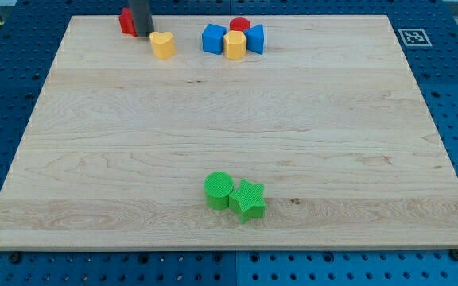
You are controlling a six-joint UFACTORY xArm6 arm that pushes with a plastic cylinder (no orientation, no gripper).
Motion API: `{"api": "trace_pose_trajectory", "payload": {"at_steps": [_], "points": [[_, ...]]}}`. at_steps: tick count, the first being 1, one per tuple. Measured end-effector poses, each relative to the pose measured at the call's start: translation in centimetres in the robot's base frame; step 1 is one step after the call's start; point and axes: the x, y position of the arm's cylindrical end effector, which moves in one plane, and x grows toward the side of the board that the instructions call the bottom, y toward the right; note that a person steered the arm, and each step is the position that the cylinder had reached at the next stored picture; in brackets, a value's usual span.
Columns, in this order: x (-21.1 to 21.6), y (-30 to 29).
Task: Place the red star at the top left of the board
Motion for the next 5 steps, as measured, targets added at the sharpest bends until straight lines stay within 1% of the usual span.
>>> {"api": "trace_pose_trajectory", "payload": {"at_steps": [1,2,3,5], "points": [[0.0,0.5],[-1.2,2.5],[-3.3,2.8],[-3.5,-4.7]]}}
